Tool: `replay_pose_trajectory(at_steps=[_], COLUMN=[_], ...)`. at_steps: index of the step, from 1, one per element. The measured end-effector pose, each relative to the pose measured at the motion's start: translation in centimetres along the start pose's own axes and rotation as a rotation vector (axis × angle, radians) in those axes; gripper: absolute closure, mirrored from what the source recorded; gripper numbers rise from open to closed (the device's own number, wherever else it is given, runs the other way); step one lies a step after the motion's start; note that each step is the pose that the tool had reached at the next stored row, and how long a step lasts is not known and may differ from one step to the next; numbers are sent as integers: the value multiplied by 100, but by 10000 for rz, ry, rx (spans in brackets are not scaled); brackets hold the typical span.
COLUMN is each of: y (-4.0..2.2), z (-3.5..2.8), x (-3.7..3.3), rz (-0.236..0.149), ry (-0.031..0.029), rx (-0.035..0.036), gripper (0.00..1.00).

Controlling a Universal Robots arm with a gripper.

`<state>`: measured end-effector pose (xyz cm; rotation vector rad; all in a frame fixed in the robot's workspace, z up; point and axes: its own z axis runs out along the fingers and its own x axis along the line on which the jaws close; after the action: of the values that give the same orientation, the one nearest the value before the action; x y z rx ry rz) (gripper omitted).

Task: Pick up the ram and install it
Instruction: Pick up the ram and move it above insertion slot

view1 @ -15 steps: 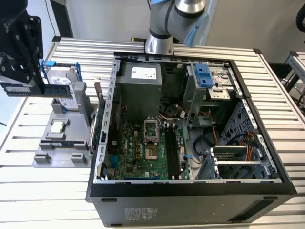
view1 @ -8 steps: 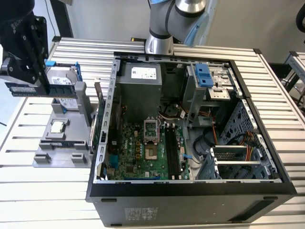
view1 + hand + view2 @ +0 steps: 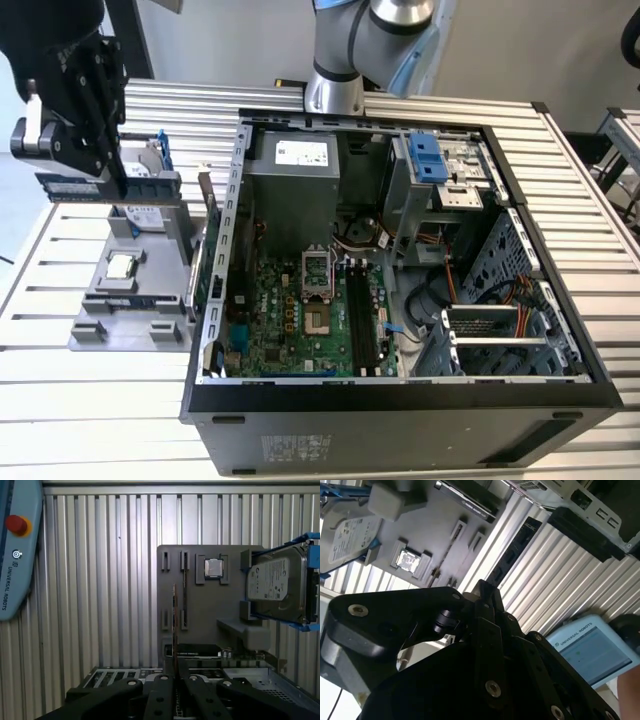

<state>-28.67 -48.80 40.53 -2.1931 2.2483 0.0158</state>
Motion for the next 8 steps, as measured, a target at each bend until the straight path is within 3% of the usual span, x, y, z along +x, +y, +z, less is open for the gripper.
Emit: replay_pose_trajectory(at_steps=[8], y=[-176], z=[-2], x=[-4], rz=[0], ry=[1], rx=[-9], gripper=[100])
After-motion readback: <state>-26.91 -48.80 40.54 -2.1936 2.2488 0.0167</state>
